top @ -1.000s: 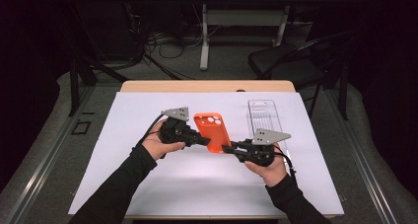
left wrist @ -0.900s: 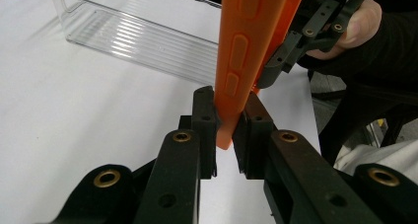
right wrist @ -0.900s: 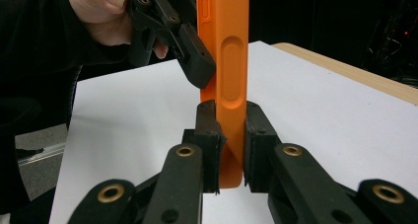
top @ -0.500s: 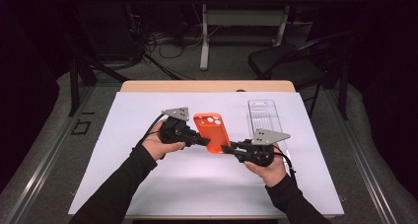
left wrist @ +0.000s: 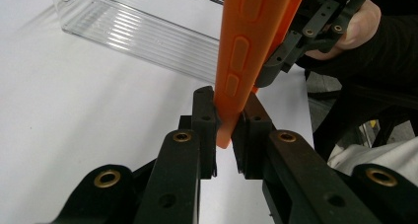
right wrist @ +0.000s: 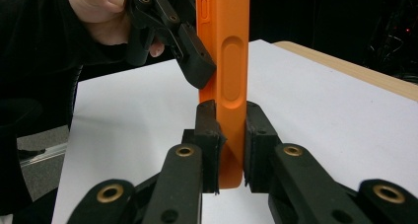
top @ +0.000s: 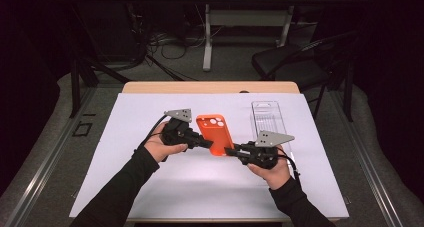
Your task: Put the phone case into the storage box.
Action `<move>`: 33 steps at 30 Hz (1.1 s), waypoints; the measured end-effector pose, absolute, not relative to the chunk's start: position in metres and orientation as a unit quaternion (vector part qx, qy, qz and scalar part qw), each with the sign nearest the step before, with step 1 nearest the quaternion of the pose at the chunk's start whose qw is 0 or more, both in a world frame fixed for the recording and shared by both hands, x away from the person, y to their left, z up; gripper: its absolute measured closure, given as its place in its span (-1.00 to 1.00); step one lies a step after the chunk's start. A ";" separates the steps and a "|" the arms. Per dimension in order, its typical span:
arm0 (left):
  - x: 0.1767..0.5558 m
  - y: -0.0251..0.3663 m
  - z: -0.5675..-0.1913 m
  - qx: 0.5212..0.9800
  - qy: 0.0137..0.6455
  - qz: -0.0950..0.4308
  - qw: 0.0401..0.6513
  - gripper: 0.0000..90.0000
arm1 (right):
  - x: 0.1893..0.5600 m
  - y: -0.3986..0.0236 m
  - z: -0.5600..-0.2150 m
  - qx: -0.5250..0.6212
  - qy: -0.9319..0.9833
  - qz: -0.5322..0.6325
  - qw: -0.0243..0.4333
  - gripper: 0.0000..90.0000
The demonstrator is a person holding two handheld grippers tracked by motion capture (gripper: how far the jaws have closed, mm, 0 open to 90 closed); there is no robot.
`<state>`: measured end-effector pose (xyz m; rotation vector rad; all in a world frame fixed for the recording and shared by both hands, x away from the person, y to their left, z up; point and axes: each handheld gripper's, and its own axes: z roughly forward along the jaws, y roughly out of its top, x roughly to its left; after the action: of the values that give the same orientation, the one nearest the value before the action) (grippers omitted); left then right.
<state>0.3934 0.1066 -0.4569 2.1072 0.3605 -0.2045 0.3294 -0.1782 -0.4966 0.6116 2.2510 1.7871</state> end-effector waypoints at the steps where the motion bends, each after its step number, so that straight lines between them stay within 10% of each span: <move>1: 0.393 0.107 -0.457 0.862 0.148 -0.083 0.477 0.80 | 0.329 -0.178 -0.497 0.207 0.762 0.605 0.101 0.78; 33: 0.394 0.105 -0.459 0.866 0.168 -0.084 0.463 0.80 | 0.326 -0.175 -0.495 0.217 0.757 0.605 0.120 0.32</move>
<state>0.3941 0.1051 -0.4587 2.1301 0.4122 -0.2059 0.3262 -0.1746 -0.4949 0.6329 2.2112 1.7691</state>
